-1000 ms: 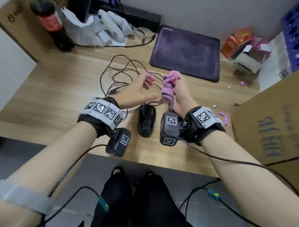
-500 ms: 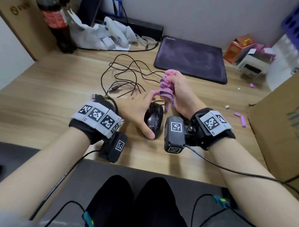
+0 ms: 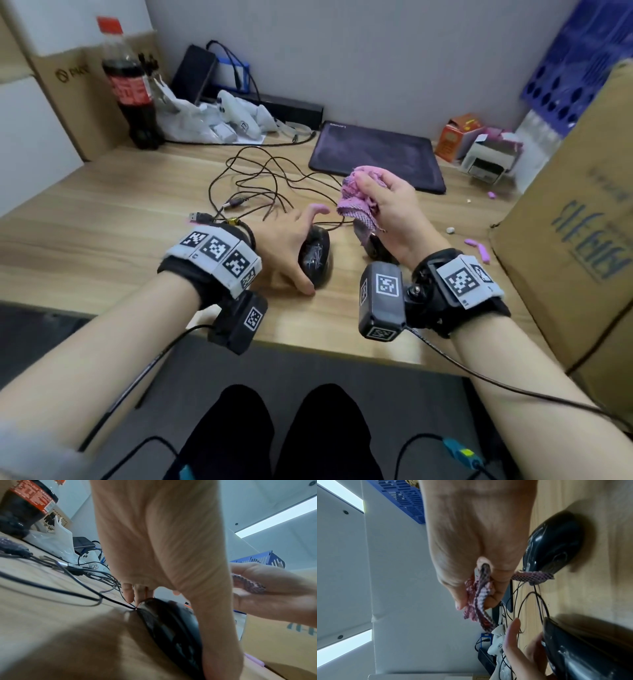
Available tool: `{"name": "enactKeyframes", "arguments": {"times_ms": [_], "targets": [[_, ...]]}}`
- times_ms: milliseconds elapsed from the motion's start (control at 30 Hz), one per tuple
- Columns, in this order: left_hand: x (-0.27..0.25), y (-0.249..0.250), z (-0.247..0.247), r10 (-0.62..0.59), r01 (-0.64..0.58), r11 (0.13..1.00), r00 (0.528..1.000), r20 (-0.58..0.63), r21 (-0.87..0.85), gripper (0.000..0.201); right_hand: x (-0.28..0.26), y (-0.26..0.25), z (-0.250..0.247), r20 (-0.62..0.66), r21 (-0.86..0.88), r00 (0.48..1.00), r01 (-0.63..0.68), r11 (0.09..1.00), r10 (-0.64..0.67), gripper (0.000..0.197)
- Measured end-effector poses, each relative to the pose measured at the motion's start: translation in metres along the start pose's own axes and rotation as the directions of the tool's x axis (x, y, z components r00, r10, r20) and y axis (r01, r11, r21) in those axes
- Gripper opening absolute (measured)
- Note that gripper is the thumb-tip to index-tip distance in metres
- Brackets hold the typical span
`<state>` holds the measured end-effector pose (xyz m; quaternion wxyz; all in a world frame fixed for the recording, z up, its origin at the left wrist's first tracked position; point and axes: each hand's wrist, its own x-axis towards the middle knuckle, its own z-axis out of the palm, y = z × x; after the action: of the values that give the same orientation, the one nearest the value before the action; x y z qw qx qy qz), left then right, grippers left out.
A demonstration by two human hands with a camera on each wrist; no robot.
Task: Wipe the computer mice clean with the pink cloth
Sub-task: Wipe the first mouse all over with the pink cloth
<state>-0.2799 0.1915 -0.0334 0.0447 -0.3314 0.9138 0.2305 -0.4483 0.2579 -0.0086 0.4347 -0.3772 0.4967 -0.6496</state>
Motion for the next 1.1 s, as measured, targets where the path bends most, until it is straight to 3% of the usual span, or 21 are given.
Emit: {"name": "enactKeyframes", "arguments": {"times_ms": [233,467,600,767,900,1000,1100], "targets": [[-0.013,0.003,-0.009,-0.008,-0.025,0.920,0.997,-0.082,-0.392,0.121,-0.016,-0.005,-0.007,0.058,-0.091,0.994,-0.083,0.992,0.088,0.014],[-0.026,0.015,-0.019,0.028,-0.117,0.842,0.984,-0.175,-0.526,0.142,-0.030,-0.009,-0.001,0.131,-0.157,0.990,-0.033,0.987,0.054,0.006],[-0.032,0.016,-0.020,0.016,-0.162,0.773,0.971,-0.237,-0.614,0.133,-0.032,-0.011,0.004,0.116,-0.138,0.992,-0.028,0.990,0.044,0.008],[-0.040,0.016,-0.018,-0.028,-0.234,0.639,0.945,-0.326,-0.733,0.142,-0.030,-0.011,0.009,0.109,-0.061,0.990,-0.080,0.995,0.086,0.009],[-0.038,0.010,-0.015,-0.088,-0.304,0.499,0.914,-0.396,-0.812,0.140,-0.028,-0.013,0.013,0.142,0.025,0.982,-0.130,0.991,0.125,0.016],[-0.033,0.008,-0.013,-0.109,-0.330,0.442,0.903,-0.416,-0.834,0.135,-0.026,-0.015,0.018,0.150,0.083,0.972,-0.194,0.978,0.180,0.017],[-0.026,0.013,-0.011,-0.156,-0.352,0.347,0.892,-0.424,-0.869,0.143,-0.023,-0.014,0.021,0.114,0.190,0.968,-0.244,0.951,0.225,0.039]]}}
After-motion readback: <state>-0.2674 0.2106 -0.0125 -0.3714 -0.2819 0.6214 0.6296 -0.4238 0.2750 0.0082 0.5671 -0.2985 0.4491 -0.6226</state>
